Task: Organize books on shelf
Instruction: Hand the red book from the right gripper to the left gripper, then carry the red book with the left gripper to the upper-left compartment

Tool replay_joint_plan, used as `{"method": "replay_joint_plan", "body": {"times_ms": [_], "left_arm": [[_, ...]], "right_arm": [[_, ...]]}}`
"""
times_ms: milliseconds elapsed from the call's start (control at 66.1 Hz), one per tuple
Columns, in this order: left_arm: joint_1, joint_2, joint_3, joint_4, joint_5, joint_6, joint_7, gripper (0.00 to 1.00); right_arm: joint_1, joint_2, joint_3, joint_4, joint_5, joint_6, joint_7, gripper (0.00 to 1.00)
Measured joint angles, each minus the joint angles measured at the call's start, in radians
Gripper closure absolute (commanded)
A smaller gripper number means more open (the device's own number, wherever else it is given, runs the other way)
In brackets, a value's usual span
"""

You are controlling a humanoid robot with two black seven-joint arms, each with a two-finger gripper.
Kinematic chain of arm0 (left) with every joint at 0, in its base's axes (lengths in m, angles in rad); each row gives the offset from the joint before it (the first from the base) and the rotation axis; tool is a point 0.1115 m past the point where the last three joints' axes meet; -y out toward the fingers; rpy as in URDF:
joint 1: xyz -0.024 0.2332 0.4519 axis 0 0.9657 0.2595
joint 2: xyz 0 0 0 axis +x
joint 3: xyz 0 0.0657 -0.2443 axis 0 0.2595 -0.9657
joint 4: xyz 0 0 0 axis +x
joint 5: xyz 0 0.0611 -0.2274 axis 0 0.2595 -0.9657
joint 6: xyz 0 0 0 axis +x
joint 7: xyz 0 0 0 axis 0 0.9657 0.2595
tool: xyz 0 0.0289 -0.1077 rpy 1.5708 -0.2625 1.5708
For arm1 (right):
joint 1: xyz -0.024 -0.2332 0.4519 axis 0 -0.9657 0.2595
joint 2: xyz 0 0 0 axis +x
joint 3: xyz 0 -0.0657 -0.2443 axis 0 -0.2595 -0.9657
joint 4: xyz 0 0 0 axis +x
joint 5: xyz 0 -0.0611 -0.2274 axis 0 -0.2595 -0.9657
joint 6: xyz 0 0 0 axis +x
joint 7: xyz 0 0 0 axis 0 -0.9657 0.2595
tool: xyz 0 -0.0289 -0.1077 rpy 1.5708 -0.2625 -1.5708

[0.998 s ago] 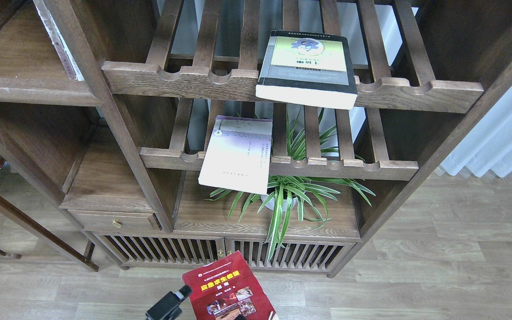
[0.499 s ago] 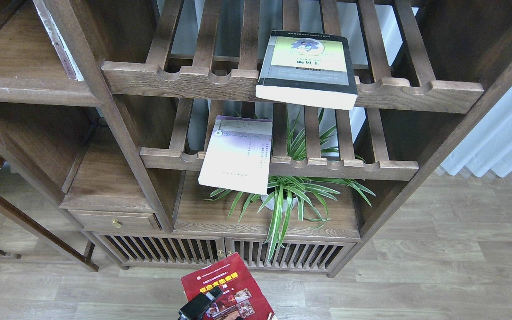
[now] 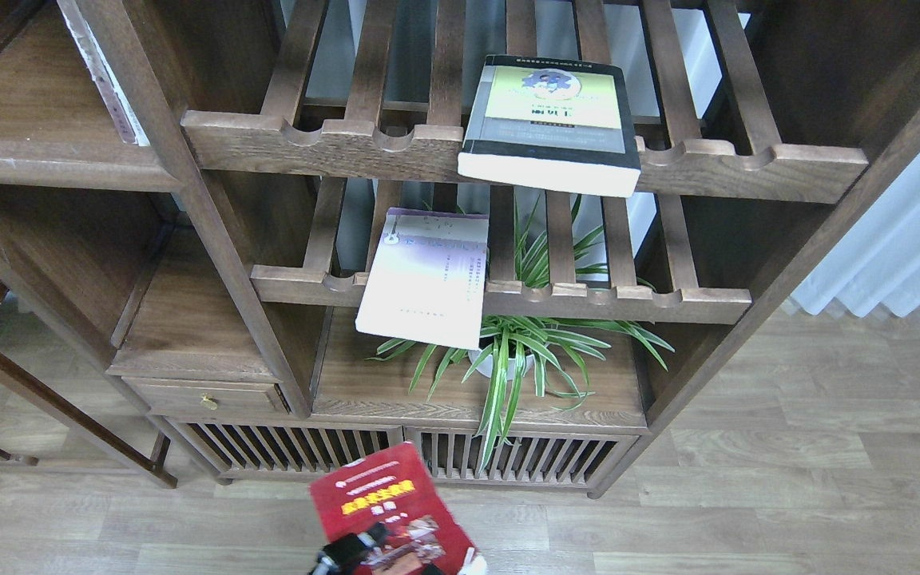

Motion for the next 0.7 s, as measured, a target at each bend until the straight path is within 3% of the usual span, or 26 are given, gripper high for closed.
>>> {"method": "replay_joint_plan", "body": {"times_ms": [166,484,696], "left_arm": [[0.015,0.081,-0.088,-0.048,0.003,0.000,0.003,0.96],[0.122,0.316,-0.332,-0.266,0.014,0.000,0.007,0.96],[0.171,0.426,-0.539,-0.341,0.016,0.000,0.050,0.95]], "right_arm": [[0.005,0.000,0.003,-0.001,0.001,0.001,0.004,0.01],[0.014,-0.001,0.001,-0.004,0.008,0.000,0.007,0.01],[0.030,-0.001,0.002,-0.015,0.008,0.000,0.006,0.01]]}}
